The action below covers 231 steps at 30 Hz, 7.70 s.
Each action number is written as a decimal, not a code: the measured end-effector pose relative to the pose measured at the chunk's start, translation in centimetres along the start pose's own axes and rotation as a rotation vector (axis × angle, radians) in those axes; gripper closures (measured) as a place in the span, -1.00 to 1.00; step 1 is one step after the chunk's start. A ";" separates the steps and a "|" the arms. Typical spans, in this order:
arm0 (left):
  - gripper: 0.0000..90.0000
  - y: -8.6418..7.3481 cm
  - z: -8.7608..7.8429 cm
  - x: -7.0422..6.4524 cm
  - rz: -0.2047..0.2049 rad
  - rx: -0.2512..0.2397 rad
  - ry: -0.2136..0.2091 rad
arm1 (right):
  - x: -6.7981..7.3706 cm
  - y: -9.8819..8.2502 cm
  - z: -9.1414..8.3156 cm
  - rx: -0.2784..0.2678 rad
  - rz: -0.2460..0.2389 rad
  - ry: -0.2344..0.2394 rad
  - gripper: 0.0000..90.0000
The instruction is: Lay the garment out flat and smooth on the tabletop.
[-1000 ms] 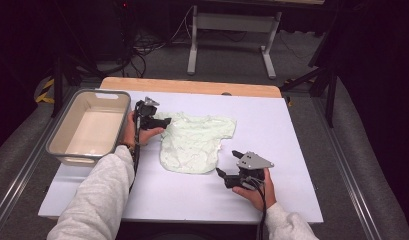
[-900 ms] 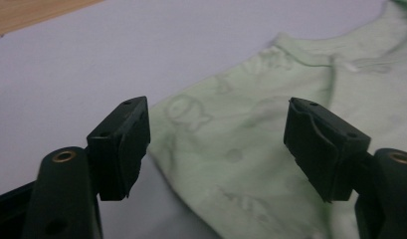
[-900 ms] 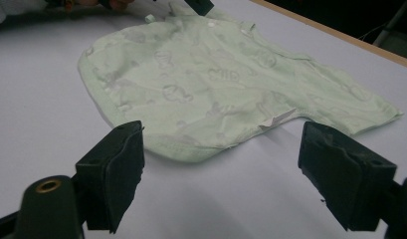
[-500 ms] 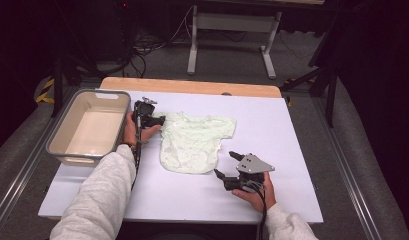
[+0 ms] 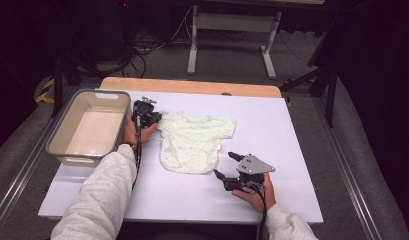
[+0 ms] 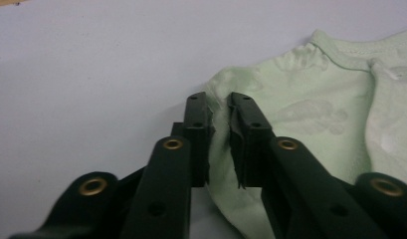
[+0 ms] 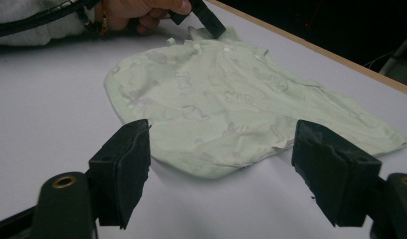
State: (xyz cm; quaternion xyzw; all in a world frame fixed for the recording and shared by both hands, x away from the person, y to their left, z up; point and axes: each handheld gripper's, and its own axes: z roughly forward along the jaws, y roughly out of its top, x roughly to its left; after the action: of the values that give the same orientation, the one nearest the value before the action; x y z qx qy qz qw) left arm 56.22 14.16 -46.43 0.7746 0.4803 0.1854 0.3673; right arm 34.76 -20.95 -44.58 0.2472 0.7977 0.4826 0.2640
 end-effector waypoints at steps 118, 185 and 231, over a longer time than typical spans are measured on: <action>0.87 -0.4 -2.1 -6.6 0.310 -0.042 -0.133 | -1.0 -0.7 0.8 0.082 0.076 0.016 -0.47; -0.70 -11.2 -15.9 -6.2 0.439 -0.349 -0.267 | -12.7 5.3 4.4 0.091 0.208 -0.215 -0.48; -0.79 -15.0 -18.2 -4.2 0.440 -0.334 -0.353 | -15.6 3.5 13.2 0.272 0.331 -0.262 0.95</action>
State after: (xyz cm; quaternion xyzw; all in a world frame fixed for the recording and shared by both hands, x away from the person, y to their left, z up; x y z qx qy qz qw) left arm 33.45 21.61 -45.28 0.8091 0.1935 0.1993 0.5179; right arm 55.48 -21.14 -43.79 0.4683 0.7628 0.3714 0.2467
